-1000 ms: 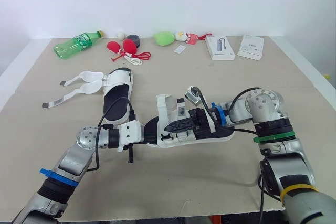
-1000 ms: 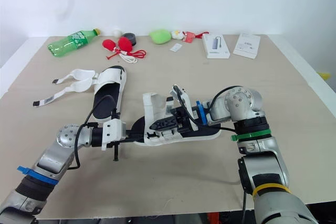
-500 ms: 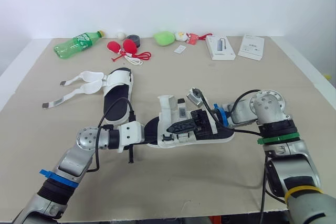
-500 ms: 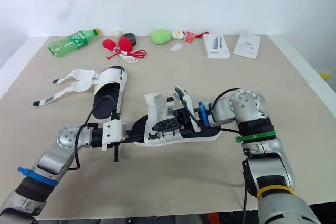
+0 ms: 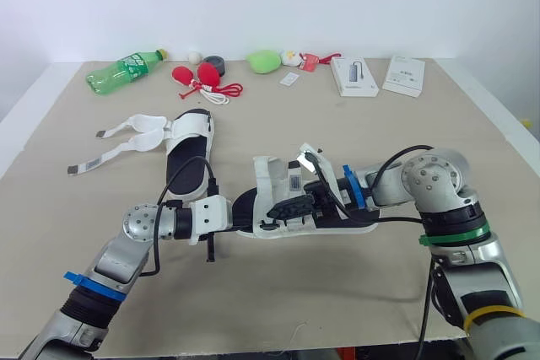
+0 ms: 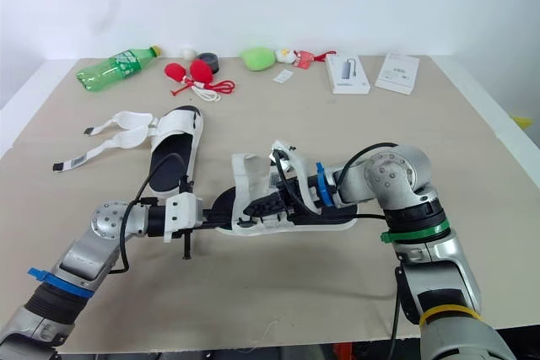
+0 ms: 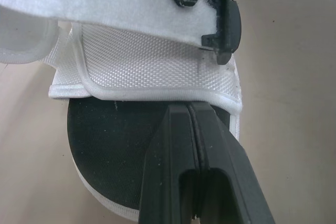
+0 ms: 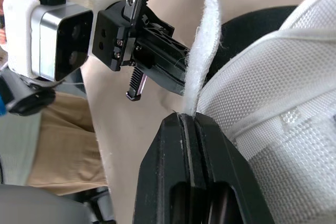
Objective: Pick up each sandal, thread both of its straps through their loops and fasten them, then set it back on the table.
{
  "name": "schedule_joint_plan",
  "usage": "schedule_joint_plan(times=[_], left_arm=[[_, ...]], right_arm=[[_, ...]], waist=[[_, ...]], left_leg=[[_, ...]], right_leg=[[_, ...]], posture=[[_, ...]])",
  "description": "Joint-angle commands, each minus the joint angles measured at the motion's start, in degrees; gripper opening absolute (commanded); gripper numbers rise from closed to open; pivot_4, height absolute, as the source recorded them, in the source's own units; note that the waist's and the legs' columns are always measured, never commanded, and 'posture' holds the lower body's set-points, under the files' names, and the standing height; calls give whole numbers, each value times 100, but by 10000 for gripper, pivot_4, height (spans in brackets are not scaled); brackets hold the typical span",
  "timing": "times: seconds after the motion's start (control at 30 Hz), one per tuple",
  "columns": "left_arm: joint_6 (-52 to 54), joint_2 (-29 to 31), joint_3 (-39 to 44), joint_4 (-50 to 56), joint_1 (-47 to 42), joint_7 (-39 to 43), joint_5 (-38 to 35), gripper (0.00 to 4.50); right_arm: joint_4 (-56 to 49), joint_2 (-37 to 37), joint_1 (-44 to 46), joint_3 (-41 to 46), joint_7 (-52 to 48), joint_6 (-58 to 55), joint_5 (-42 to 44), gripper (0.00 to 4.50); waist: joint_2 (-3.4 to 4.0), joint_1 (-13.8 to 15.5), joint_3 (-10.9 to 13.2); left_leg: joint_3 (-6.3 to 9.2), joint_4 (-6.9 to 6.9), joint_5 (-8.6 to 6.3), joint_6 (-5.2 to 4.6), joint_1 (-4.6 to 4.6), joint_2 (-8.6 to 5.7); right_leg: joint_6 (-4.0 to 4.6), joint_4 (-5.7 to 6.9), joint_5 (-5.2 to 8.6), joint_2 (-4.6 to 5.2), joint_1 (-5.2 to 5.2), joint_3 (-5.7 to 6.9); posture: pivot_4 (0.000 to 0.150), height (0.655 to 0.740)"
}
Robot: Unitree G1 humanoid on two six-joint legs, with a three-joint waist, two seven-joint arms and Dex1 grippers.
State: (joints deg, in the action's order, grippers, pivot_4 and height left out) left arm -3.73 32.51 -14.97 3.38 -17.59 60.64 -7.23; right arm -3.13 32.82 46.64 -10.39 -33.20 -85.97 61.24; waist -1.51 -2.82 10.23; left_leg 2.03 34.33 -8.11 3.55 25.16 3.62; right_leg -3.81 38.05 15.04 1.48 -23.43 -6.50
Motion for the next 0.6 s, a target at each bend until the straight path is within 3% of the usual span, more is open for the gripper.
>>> schedule_joint_plan(times=[0.03,0.37,0.5,0.6], left_arm=[[97,60,-208,-176,126,51,217,0],[83,50,-231,-209,105,45,228,0],[72,52,-243,-221,95,48,228,0],[65,47,-258,-226,90,50,227,0]], right_arm=[[-503,241,-132,-433,-436,391,-442,1467],[-894,478,-165,-628,-1051,642,-701,1467],[-948,442,-85,-485,-1220,498,-631,13897],[-1055,491,-70,-548,-1346,746,-841,26676]], waist=[[0,3,0],[-1,7,-1],[-1,13,-1],[-1,13,-1]], left_leg=[[0,0,0,0,0,0],[0,0,-3,4,-1,0],[0,0,-4,6,-1,0],[0,0,-5,5,-1,0]], right_leg=[[0,0,0,0,0,0],[1,-2,2,2,0,0],[0,-2,5,2,0,0],[0,-2,6,1,0,0]], posture=[[1500,7400],[1500,7400],[1500,7400],[1500,7400]])
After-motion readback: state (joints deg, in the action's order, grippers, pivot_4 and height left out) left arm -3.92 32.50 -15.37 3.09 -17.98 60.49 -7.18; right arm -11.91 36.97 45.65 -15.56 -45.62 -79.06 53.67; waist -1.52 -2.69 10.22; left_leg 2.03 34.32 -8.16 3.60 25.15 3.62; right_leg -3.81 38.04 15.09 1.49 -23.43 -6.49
